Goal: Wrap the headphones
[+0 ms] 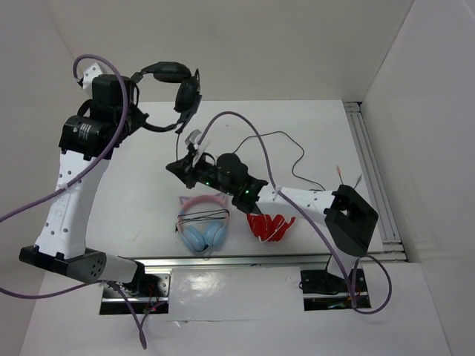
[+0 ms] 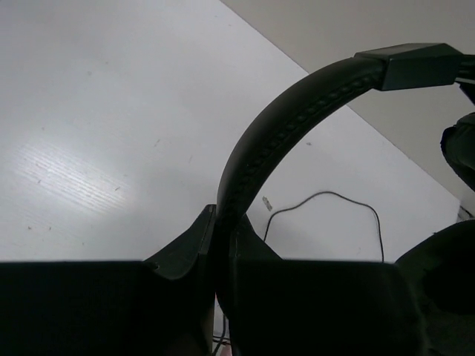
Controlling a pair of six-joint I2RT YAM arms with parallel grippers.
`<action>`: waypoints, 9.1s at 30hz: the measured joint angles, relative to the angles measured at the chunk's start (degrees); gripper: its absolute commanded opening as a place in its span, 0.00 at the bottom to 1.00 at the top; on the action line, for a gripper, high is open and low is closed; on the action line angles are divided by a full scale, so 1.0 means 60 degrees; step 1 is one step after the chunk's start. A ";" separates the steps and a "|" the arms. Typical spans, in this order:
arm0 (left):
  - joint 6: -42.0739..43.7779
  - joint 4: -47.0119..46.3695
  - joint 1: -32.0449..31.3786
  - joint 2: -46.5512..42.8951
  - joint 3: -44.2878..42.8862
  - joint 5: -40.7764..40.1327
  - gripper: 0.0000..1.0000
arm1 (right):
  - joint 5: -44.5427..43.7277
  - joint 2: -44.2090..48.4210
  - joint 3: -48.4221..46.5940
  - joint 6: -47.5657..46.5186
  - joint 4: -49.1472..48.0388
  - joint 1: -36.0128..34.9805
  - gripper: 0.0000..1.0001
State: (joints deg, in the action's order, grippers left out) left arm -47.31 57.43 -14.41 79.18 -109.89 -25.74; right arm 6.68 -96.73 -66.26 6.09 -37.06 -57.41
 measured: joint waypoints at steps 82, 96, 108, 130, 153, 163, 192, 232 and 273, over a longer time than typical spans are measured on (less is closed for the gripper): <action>-0.0404 0.0240 0.1821 -0.0419 -0.2535 0.1570 0.00 | 0.0463 -0.0871 -0.1526 -0.0787 0.3971 0.2200 0.59; -0.0350 0.0787 0.1821 -0.0375 -0.3206 0.1821 0.00 | 0.3213 -0.1643 -0.0845 0.0430 0.2036 0.2805 0.69; -0.0361 0.0852 0.1810 -0.0084 -0.2929 0.1249 0.00 | 0.1905 -0.2514 -0.0579 0.0714 0.1971 0.2499 0.00; -0.1184 0.0168 0.2871 0.1206 -0.0863 0.2058 0.00 | -0.1381 -0.1260 -0.2994 -0.0885 0.6652 0.0656 0.00; -0.0415 -0.0357 0.2692 0.1832 0.1370 -0.0076 0.00 | -0.4335 -0.1198 -0.9154 -0.3049 1.1318 -0.1184 0.00; 0.1457 -0.1213 0.2732 0.1960 0.1377 0.1428 0.00 | -0.5395 -0.0838 -0.8280 -0.4765 1.1613 -0.1362 0.00; 0.6335 -0.2517 -0.2980 -0.0678 0.2867 0.2885 0.00 | -0.1421 -0.0703 -0.7730 -0.5319 0.9974 0.3683 0.00; 0.1286 -0.1016 0.0004 0.2521 -0.4251 -0.0685 0.00 | 0.6306 -0.4612 -0.1865 0.2637 -0.0244 0.4149 0.10; 0.5727 -0.1071 -0.1439 0.2969 0.1818 0.3985 0.00 | -0.2215 -0.0288 -0.5767 -0.5701 0.8291 0.3741 0.00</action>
State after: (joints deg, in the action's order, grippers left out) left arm -12.95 51.00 -23.05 96.99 -98.98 -1.83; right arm -6.61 -98.45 -100.86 -28.12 12.69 -34.96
